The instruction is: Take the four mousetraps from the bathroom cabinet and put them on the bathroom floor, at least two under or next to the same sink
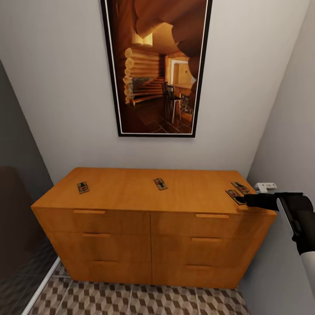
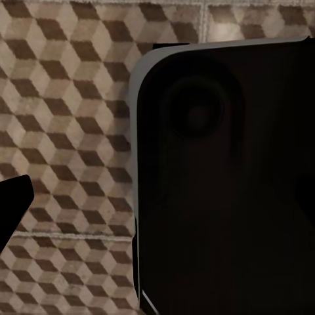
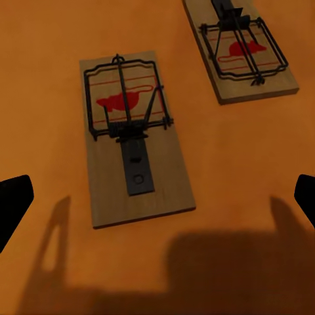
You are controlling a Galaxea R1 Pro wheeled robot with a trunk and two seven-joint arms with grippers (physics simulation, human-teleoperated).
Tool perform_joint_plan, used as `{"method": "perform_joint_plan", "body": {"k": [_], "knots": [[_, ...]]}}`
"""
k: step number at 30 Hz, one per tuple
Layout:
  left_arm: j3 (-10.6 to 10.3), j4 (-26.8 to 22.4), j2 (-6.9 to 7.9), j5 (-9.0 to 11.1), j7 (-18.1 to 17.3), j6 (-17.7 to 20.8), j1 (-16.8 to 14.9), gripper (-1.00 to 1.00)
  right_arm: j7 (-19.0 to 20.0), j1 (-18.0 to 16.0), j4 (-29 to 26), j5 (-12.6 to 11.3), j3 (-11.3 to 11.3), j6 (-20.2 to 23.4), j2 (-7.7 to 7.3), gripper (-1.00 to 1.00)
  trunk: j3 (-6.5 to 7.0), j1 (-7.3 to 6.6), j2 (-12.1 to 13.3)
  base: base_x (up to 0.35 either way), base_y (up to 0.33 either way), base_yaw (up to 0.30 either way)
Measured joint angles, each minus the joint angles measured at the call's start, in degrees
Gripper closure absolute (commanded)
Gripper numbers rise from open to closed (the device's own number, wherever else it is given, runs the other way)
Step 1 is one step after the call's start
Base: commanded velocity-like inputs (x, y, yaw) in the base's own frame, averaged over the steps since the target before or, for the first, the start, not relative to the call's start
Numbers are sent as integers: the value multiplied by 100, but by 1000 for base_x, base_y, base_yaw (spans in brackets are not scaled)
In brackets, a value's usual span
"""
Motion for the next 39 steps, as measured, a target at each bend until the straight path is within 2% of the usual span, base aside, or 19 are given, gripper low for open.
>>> {"method": "perform_joint_plan", "body": {"k": [32,39], "knots": [[1,-1,0,0,0,0,1,-100,-9,-6,-3,40,26,-12,7,-100,-275,-1,-1,0,0,0],[1,-1,0,0,0,0,1,-100,-10,-5,-57,90,26,-14,8,-100,-299,-1,-1,0,0,0]]}}
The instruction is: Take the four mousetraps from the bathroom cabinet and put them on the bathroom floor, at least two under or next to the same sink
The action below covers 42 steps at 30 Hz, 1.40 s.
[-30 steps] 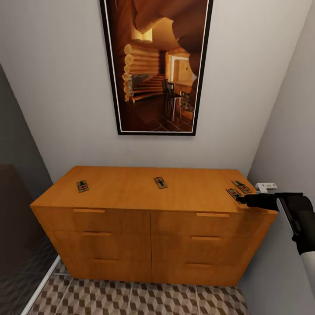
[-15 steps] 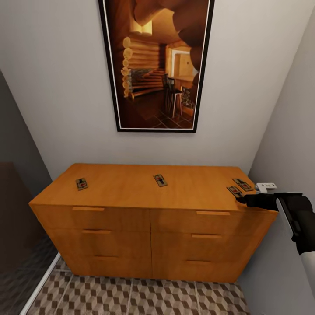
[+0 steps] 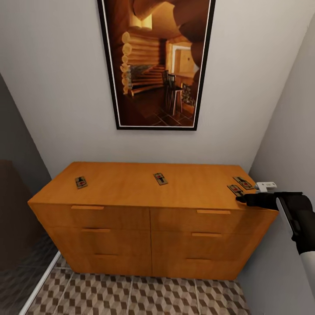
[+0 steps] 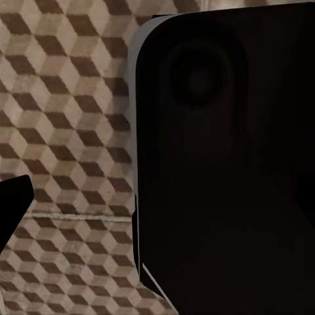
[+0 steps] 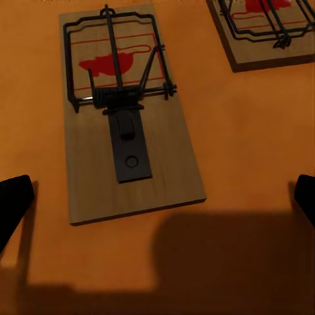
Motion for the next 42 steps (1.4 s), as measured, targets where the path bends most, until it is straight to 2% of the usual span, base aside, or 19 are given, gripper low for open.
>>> {"method": "perform_joint_plan", "body": {"k": [32,33,37,42], "knots": [[0,2,0,0,0,0,0,-100,-4,0,43,26,0,-156,4,-100,-3,0,0,0,0,0],[0,1,0,0,0,0,0,-100,-6,0,43,25,0,-157,5,100,-3,0,0,0,0,0],[-1,3,0,0,0,0,0,-100,-3,1,49,-29,3,-146,9,100,-3,0,0,0,0,0],[0,3,0,0,0,2,0,-100,-5,0,36,87,0,-180,8,100,-3,0,0,0,0,0]]}}
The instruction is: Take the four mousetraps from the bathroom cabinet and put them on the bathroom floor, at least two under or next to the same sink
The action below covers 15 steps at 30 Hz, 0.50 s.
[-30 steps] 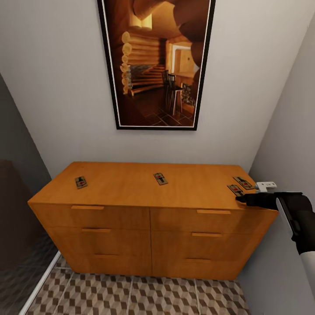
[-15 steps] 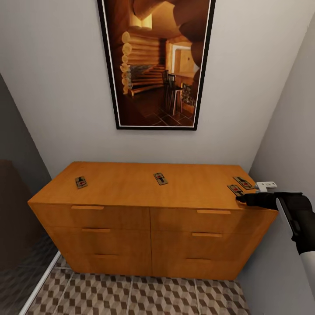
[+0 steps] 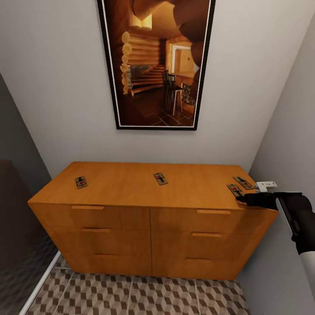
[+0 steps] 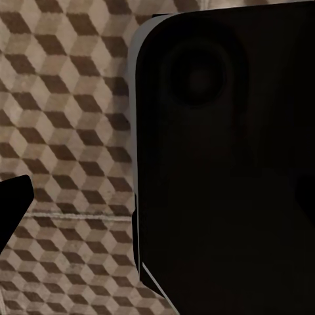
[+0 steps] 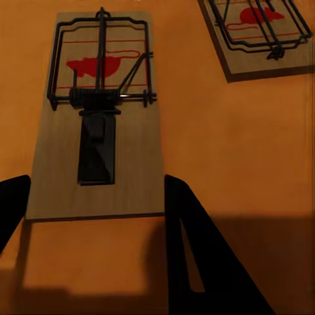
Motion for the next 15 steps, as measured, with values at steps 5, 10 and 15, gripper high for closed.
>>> {"method": "perform_joint_plan", "body": {"k": [5,10,15], "knots": [[0,1,0,0,0,-1,0,-100,-3,0,-3,24,1,-8,0,100,0,0,0,0,0,0],[0,1,0,0,0,-1,0,-100,-6,0,-3,26,-2,-9,0,100,0,0,0,0,0,0],[0,-1,0,0,0,-1,0,-100,-2,0,-4,35,0,-11,0,100,0,0,0,0,0,0]]}}
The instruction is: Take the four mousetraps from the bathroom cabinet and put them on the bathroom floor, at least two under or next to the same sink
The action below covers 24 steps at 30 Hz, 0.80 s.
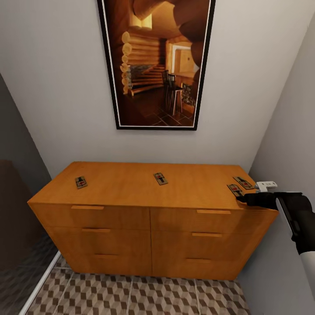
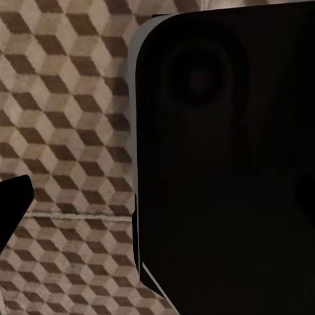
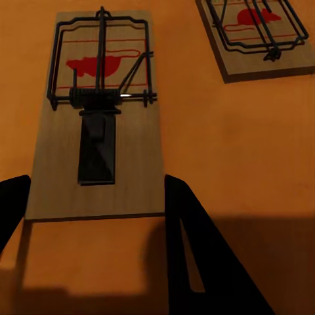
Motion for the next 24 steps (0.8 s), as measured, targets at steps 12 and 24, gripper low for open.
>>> {"method": "perform_joint_plan", "body": {"k": [12,24], "knots": [[-1,3,-1,0,0,0,-1,-100,5,5,-405,-63,195,464,-24,100,-1,0,1,0,0,0],[-1,1,-6,0,0,0,-1,-100,1,5,-845,-60,193,657,-37,100,-1,1,1,0,0,0]]}}
